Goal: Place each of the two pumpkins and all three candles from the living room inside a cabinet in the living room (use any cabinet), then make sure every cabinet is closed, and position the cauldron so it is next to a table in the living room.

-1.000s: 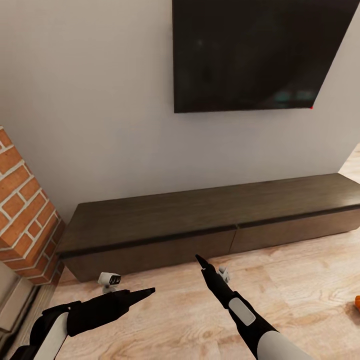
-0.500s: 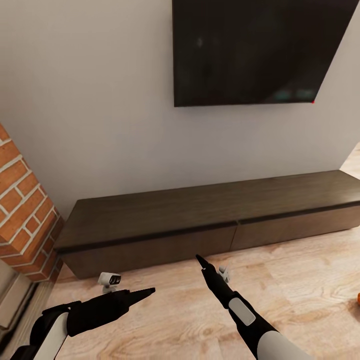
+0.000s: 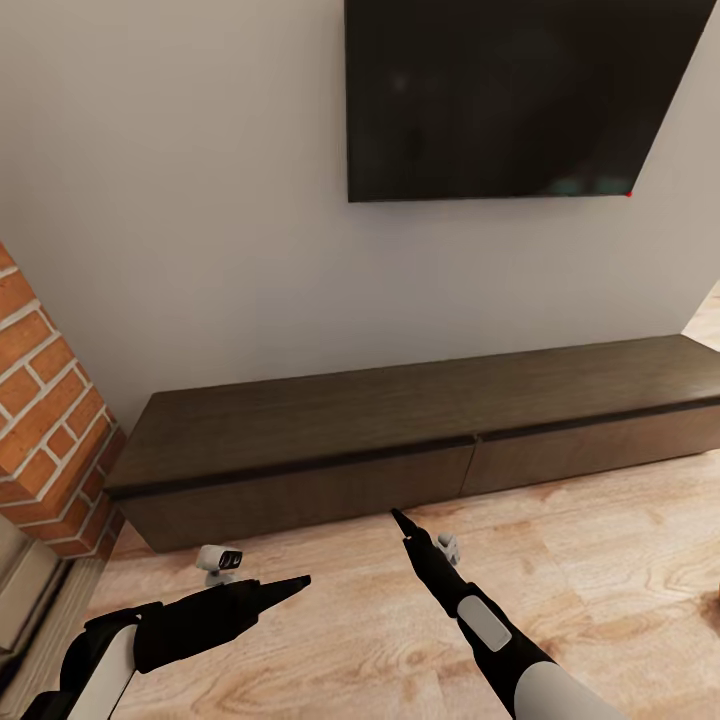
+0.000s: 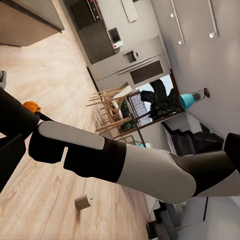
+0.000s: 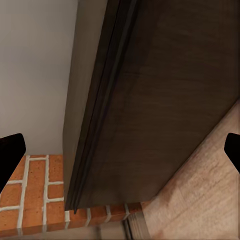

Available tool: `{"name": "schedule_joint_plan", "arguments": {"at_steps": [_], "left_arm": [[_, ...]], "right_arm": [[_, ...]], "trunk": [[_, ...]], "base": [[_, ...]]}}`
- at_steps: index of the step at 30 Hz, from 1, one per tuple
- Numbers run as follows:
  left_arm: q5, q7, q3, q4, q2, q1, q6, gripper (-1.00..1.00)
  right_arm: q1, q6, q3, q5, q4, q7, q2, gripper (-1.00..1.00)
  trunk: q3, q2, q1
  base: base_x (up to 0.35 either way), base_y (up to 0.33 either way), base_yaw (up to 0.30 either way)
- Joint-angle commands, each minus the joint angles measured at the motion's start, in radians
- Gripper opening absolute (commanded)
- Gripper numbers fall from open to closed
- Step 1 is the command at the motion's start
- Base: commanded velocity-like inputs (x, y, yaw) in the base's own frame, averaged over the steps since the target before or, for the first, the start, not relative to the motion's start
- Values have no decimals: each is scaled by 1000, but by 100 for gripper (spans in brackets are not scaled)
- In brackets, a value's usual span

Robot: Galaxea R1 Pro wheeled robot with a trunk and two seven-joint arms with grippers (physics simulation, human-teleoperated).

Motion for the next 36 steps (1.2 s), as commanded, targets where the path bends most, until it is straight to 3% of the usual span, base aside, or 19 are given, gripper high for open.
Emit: {"name": "schedule_joint_plan", "arguments": {"at_steps": [1,11,31,36], "left_arm": [[4,0,-1,0,1,-1,5,100],[2,-81,1,0,9,-1,2,100],[-5,-86,2,2,10,-1,4,100],[-4,-88,2,2,10,-1,4,100]], "right_arm": [[-1,5,3,-11,0,2,0,100],[-1,5,3,-11,1,2,0,100],[-1,7,2,-11,1,2,0,100],[-1,7,2,-11,1,2,0,100]], "trunk": [[-1,0,0],[-1,0,0],[-1,0,0],[-1,0,0]], "base": [[0,0,0],[21,0,0],[275,0,0],[87,0,0]]}}
